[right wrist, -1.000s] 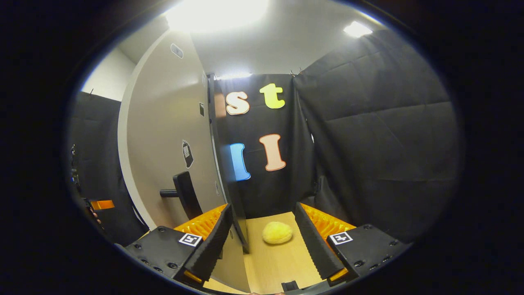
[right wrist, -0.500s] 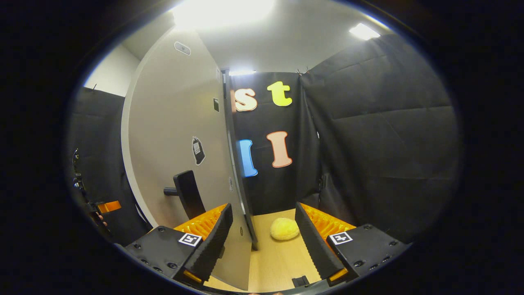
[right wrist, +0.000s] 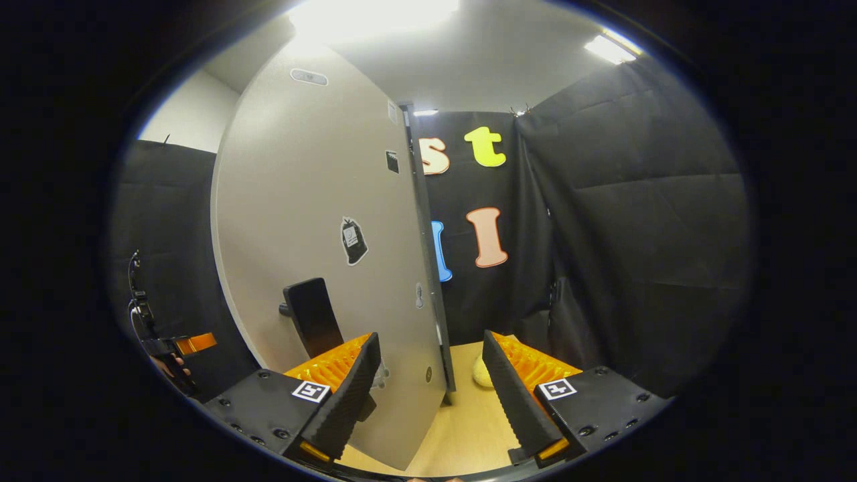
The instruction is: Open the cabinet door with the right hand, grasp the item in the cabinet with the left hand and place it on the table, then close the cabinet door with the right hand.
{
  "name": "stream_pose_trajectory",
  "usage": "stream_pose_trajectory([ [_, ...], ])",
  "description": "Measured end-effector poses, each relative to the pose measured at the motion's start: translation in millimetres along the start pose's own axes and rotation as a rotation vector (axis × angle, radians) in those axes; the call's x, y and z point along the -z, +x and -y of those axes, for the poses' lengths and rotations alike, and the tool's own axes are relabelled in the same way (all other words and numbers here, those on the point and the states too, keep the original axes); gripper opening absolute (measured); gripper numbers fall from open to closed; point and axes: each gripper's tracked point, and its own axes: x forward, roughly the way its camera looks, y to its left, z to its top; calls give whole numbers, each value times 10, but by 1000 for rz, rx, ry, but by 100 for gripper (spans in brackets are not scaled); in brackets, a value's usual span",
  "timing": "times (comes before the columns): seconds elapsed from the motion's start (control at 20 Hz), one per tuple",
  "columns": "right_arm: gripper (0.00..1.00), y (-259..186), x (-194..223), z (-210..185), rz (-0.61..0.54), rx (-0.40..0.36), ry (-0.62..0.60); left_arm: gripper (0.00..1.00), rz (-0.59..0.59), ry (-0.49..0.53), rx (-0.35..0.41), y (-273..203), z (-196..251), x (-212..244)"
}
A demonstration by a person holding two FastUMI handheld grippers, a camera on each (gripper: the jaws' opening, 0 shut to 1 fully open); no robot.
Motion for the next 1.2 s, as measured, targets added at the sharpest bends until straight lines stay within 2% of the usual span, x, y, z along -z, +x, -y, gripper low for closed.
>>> stream_pose_trajectory([
  [0.15, 100, 47, 34, -162, -3, -10, 19, 92, 14, 11, 2, -30, -80, -47],
  [0.2, 97, 57, 57, -223, -5, -15, 30, 92, 17, 18, 3, -29, -110, -61],
  [0.45, 97, 186, 159, -480, -13, -50, 90, 92, 21, 56, 14, 13, -238, -86],
  [0.8, 97, 369, 237, -949, -4, -92, 22, 92, 10, 52, 57, 159, -405, -41],
  [1.0, 97, 525, 478, -1422, -48, -174, 9, 92, -1, 32, 68, 178, -582, -62],
  [1.05, 92, 554, 507, -1497, -62, -185, -8, 92, 1, 31, 69, 179, -608, -67],
  [1.1, 97, 588, 515, -1560, -70, -194, -22, 92, 9, 32, 78, 155, -603, -86],
  [1.2, 97, 624, 467, -1650, -69, -205, -43, 93, 10, 45, 97, 77, -598, -90],
])
